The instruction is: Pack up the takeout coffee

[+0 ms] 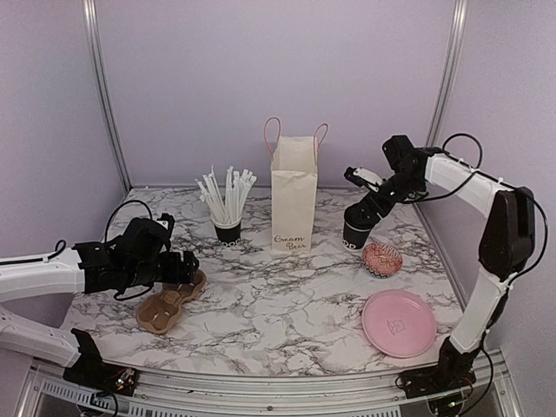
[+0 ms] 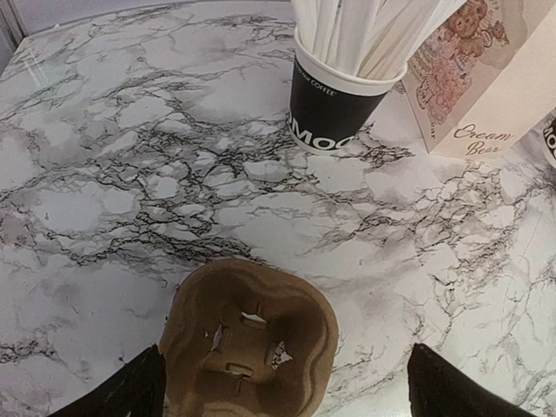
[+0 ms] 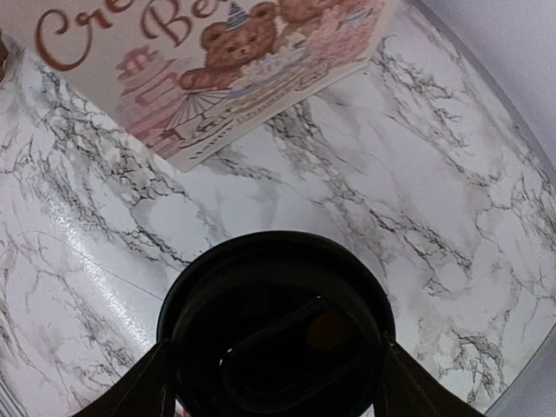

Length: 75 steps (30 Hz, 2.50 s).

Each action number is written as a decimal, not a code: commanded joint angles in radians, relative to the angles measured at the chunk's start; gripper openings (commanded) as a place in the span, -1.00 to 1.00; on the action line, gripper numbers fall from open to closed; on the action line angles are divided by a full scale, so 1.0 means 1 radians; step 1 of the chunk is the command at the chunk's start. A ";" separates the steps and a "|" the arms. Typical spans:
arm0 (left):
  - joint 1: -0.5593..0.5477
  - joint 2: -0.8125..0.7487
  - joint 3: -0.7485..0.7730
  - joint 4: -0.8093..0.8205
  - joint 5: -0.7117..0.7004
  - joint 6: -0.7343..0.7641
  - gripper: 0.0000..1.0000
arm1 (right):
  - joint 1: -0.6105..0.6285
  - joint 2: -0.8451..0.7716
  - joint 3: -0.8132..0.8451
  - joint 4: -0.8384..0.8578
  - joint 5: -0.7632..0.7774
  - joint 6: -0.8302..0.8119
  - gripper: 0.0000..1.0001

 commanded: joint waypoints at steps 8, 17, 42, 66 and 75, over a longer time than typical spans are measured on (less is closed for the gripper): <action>0.176 0.109 0.106 -0.284 0.176 0.028 0.54 | -0.143 0.211 0.211 0.060 0.011 0.101 0.42; 0.176 0.084 0.137 -0.395 0.268 0.069 0.29 | -0.146 0.256 0.242 0.045 0.010 0.122 0.91; 0.104 0.112 0.251 -0.305 0.271 0.049 0.30 | 0.170 0.179 0.568 0.157 -0.041 0.447 0.97; 0.073 0.134 0.232 -0.254 0.269 -0.024 0.33 | 0.185 0.287 0.634 0.159 0.184 0.522 -0.54; 0.069 0.133 0.235 -0.244 0.270 -0.027 0.35 | 0.181 0.223 0.606 0.167 0.173 0.501 -1.00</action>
